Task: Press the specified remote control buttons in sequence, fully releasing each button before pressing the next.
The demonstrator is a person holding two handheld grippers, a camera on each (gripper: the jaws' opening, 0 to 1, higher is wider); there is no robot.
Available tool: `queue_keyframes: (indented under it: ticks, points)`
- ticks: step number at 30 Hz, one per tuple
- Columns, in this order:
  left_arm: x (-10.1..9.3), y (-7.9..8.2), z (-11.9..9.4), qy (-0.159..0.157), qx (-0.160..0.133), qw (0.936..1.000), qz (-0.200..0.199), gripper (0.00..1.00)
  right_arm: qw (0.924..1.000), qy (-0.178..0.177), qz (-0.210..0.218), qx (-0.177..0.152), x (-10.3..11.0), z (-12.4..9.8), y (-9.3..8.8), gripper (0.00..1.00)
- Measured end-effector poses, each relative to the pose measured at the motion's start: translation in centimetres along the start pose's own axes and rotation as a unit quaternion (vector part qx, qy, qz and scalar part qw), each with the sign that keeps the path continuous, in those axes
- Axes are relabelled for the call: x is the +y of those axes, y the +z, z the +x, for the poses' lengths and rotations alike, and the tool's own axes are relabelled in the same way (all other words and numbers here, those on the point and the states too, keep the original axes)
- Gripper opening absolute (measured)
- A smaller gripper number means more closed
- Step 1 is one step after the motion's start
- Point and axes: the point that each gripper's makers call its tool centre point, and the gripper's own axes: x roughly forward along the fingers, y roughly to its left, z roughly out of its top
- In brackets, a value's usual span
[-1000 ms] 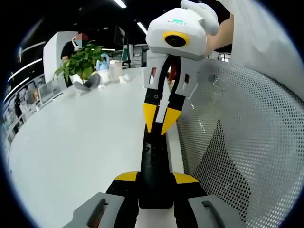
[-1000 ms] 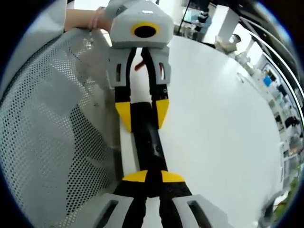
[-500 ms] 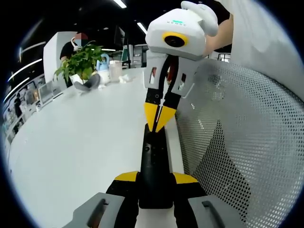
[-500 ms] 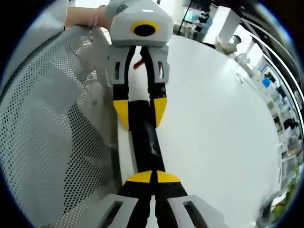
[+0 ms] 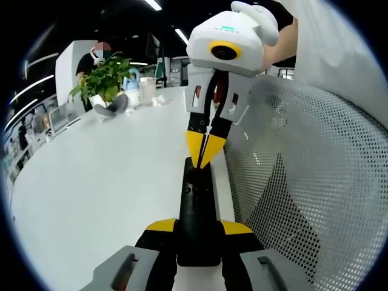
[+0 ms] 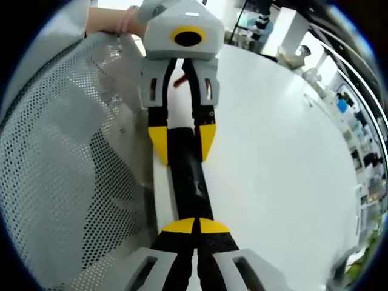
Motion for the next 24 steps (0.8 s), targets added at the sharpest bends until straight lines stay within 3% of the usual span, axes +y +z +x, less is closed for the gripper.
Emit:
queue_keyframes:
  ticks: [15, 18, 24]
  points:
    - [0.01, -0.02, 0.03, -0.001, 0.000, 1.0000, 0.000, 0.26, 0.9979, 0.058, 0.000, 0.029, -0.07, 0.16, -0.04, 0.00]
    - [0.01, -0.01, 0.03, -0.001, -0.001, 1.0000, -0.001, 0.26, 0.9984, 0.053, 0.005, 0.019, -0.05, 0.09, -0.11, 0.00]
    - [0.01, 0.00, 0.03, -0.001, 0.000, 1.0000, 0.000, 0.26, 0.9979, 0.042, 0.029, -0.040, -0.10, -0.07, -0.01, 0.00]
